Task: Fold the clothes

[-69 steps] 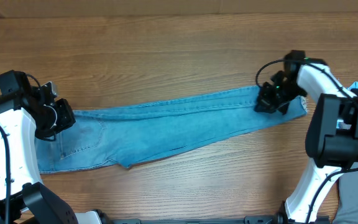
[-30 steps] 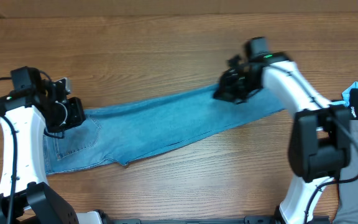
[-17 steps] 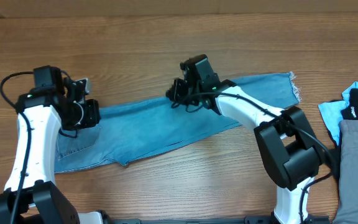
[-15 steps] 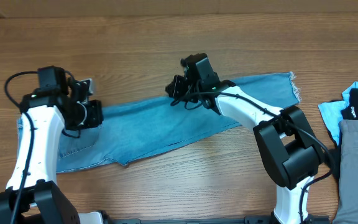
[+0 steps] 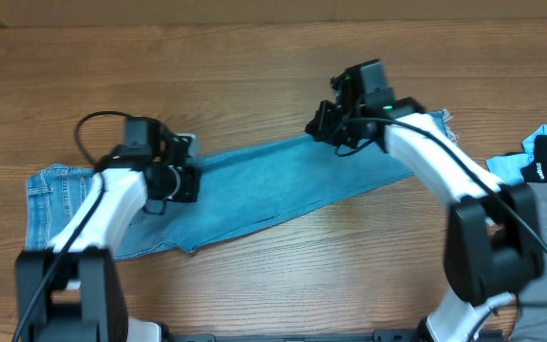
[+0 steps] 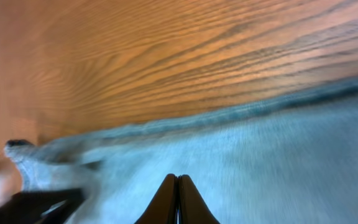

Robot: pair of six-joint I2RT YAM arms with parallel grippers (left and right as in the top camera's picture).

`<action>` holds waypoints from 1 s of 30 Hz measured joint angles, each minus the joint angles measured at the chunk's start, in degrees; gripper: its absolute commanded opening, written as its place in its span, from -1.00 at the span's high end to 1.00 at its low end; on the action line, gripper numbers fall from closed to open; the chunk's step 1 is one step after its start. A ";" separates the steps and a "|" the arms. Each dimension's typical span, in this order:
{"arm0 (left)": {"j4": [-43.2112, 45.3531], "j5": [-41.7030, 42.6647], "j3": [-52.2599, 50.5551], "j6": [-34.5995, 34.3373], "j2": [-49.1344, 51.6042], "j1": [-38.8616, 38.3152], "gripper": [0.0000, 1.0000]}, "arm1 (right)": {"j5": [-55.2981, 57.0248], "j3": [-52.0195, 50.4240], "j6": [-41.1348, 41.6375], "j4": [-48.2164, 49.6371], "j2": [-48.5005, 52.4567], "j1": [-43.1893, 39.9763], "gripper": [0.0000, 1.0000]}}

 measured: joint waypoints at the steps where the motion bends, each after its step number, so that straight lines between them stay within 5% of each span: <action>1: 1.77 -0.37 -0.04 0.00 2.25 -0.92 0.92 | -0.02 0.09 -0.48 -0.72 -0.94 -0.22 0.92; 9: 14.99 -1.99 0.74 -6.10 9.25 -1.84 0.92 | 0.04 1.05 -3.85 -12.26 -4.90 -0.98 0.92; 19: 15.96 -10.34 7.32 -9.94 11.19 -0.90 0.92 | 6.82 1.05 -5.42 -21.38 -4.90 -1.01 0.92; 26: 8.83 -20.90 7.91 -9.99 11.19 3.02 0.92 | 11.58 1.05 -5.60 -24.65 -4.90 -1.03 0.92; 30: -2.38 -23.08 11.39 -10.14 11.19 6.21 0.90 | 13.75 1.05 -5.57 -25.18 -4.90 -2.34 0.92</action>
